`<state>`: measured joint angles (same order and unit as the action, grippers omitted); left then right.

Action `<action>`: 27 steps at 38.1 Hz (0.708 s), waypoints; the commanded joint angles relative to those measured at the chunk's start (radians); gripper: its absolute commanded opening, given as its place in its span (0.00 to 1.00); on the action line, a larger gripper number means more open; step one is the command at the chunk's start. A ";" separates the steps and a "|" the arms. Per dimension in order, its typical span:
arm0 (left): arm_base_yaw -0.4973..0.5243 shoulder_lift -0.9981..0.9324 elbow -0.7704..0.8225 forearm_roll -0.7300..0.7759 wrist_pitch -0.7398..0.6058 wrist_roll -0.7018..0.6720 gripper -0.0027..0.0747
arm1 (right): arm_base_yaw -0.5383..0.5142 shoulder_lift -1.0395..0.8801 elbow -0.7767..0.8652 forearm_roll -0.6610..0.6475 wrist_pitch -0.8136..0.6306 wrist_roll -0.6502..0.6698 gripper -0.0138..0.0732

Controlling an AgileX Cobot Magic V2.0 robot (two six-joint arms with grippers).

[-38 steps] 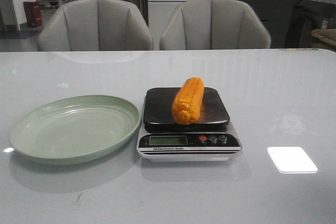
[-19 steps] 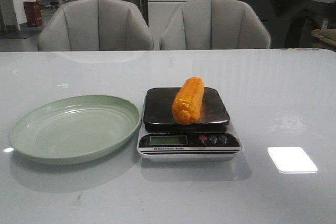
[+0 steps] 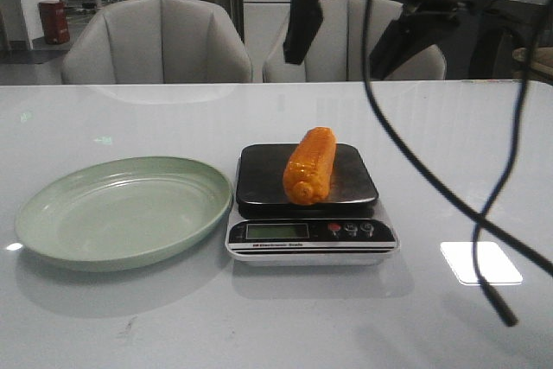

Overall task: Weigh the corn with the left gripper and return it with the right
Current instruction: 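Lower the right gripper over the corn on the scale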

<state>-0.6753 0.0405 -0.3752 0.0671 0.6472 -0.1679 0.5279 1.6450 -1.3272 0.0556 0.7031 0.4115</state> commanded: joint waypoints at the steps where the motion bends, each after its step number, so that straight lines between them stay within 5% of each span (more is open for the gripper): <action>1: 0.002 0.014 -0.023 0.003 -0.074 -0.002 0.20 | 0.031 0.045 -0.116 -0.109 0.021 0.142 0.86; 18: 0.002 0.014 -0.023 0.003 -0.074 -0.002 0.19 | 0.055 0.295 -0.281 -0.116 0.200 0.290 0.84; 23: 0.002 0.014 -0.023 0.003 -0.076 -0.002 0.20 | 0.056 0.327 -0.282 -0.104 0.223 0.295 0.69; 27: 0.002 0.014 -0.023 0.003 -0.076 -0.002 0.20 | 0.058 0.327 -0.286 -0.077 0.197 0.295 0.46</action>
<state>-0.6753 0.0405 -0.3752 0.0671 0.6479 -0.1679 0.5813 2.0294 -1.5746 -0.0366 0.9329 0.7034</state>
